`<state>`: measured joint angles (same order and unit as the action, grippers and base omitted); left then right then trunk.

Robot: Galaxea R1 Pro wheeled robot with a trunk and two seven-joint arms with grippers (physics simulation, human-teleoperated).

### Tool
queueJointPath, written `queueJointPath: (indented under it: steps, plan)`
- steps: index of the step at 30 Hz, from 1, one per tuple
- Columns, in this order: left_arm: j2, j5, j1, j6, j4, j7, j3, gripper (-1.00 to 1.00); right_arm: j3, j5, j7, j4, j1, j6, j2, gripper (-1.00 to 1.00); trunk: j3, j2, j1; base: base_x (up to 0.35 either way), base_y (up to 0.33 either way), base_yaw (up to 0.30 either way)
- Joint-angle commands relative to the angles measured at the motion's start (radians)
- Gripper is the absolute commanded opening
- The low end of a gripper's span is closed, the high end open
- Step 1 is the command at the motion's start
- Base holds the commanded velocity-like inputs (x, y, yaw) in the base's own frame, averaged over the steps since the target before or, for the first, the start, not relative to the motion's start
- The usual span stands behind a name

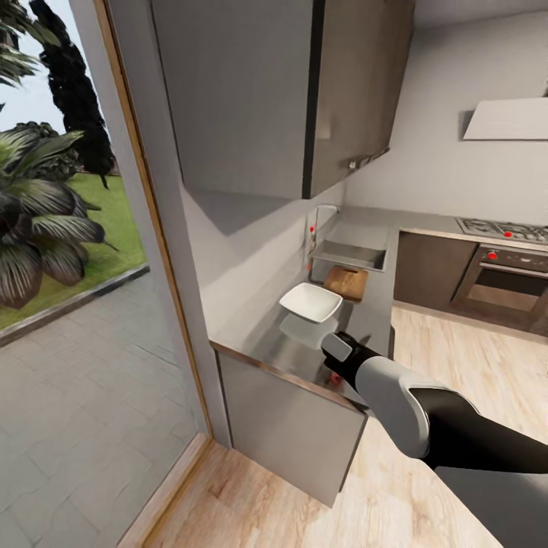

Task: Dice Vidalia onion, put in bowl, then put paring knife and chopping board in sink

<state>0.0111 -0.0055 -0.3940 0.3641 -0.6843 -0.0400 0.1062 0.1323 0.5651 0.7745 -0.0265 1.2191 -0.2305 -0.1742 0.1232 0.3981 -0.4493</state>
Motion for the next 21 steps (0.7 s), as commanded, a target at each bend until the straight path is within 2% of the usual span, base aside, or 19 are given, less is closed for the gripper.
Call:
queueJointPath:
  steps: [1,4,5,8,11,14,21]
  plan:
    - [0.001,-0.001,0.0,0.001,-0.001,-0.004,0.004,1.0,0.007,-0.015,0.005,-0.003,0.0,-0.01,0.0,-1.0,0.0,0.002,-0.001,-0.005,-0.017,0.0]
    - [0.001,-0.001,0.0,0.001,-0.001,-0.004,0.004,1.0,0.006,-0.041,0.004,-0.005,0.0,-0.009,0.0,-1.0,-0.004,0.002,-0.001,-0.002,-0.007,0.0]
    - [0.001,-0.001,0.0,0.001,-0.002,-0.004,0.004,1.0,0.006,-0.076,0.004,-0.009,0.0,-0.007,0.0,-1.0,-0.006,0.002,-0.001,-0.001,-0.002,0.0]
    - [0.001,-0.001,0.0,0.001,-0.003,-0.003,0.004,1.0,0.007,-0.119,0.005,-0.015,0.0,-0.006,0.0,-1.0,-0.011,0.002,-0.001,0.0,0.0,0.0]
    - [0.002,-0.001,0.0,0.001,-0.006,-0.003,0.004,1.0,0.007,-0.183,0.004,-0.021,0.0,-0.005,0.0,-1.0,-0.016,0.002,-0.001,0.0,0.0,0.0]
    - [0.003,-0.001,0.0,0.001,-0.012,-0.004,0.004,1.0,0.007,-0.201,0.002,-0.023,0.0,-0.004,0.0,-1.0,-0.02,0.002,-0.001,0.0,0.0,0.0]
    - [0.005,0.001,0.0,-0.001,-0.012,-0.003,-0.014,1.0,0.006,-0.207,-0.001,-0.026,0.0,-0.003,0.0,-1.0,-0.031,0.002,-0.001,0.0,0.0,0.0]
